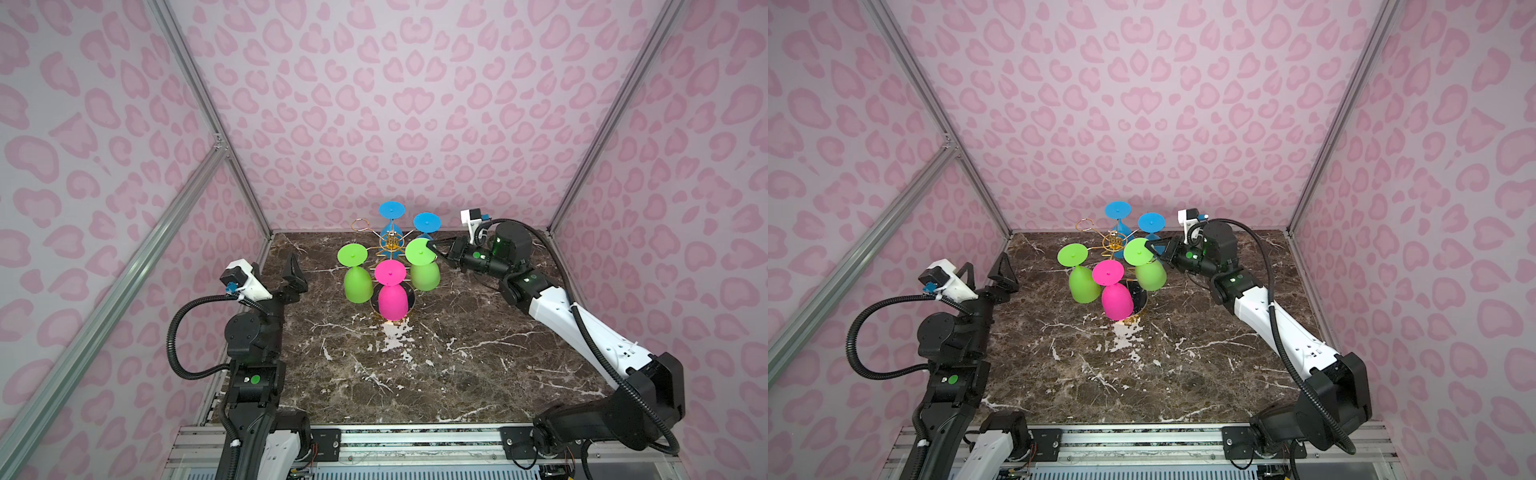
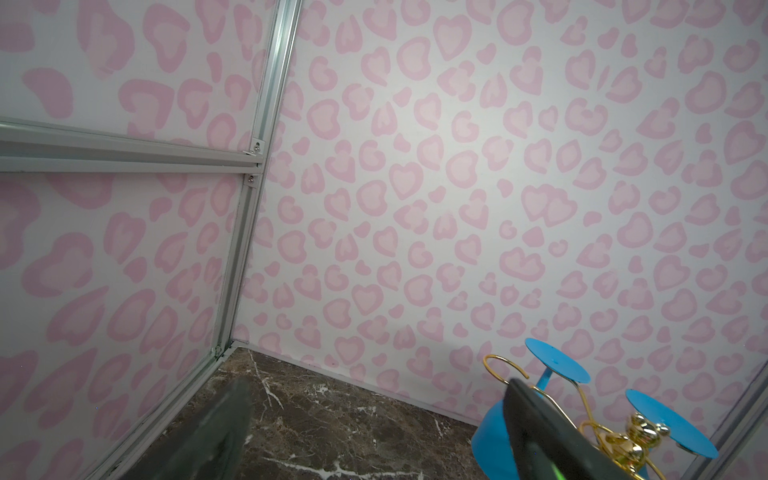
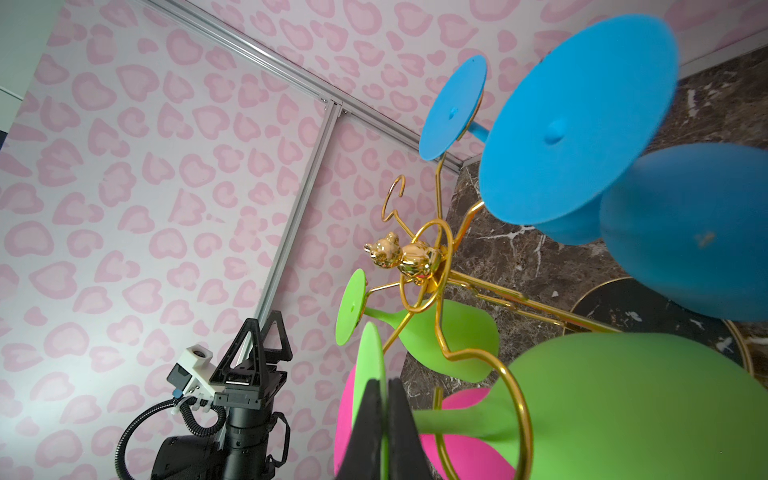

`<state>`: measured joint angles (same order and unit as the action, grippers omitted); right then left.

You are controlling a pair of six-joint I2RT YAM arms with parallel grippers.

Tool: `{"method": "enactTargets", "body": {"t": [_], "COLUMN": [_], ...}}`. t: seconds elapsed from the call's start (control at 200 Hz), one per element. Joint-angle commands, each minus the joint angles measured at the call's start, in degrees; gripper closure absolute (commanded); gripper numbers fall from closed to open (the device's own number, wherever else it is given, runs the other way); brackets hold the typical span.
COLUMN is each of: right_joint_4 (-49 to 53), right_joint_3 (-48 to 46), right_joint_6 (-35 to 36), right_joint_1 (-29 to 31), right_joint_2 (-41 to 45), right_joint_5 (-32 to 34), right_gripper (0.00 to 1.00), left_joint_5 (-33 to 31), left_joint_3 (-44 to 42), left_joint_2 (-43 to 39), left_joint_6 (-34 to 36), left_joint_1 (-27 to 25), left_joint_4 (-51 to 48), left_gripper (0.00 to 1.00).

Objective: Take the wine glass off the wine glass rack
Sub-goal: 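Close the right gripper on the green glass's base rim, then slide the green glass off its rack hook with the right gripper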

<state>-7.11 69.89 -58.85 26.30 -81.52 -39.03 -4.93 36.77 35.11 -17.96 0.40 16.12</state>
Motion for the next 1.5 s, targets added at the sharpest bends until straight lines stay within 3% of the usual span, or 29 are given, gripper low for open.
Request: {"method": "enactTargets", "body": {"t": [0.0, 0.41, 1.49], "right_joint_4": [-0.88, 5.03, 4.89], "right_joint_3": [0.55, 2.44, 2.60], "right_joint_6": [1.32, 5.88, 4.37], "right_joint_1": [0.47, 1.82, 3.13], "right_joint_2": [-0.40, 0.59, 0.53], "right_joint_5": [0.63, 5.43, 9.58], "right_gripper": [1.00, 1.00, 1.00], "left_joint_5": [-0.51, -0.62, -1.27], "left_joint_3": [-0.21, -0.21, -0.21], "left_joint_2": [-0.13, -0.22, -0.57], "left_joint_6": [-0.45, -0.50, -0.63], "left_joint_1": [0.09, 0.04, 0.11], "left_joint_4": [0.40, 0.32, -0.03], "left_gripper": [0.04, 0.04, 0.04]}}
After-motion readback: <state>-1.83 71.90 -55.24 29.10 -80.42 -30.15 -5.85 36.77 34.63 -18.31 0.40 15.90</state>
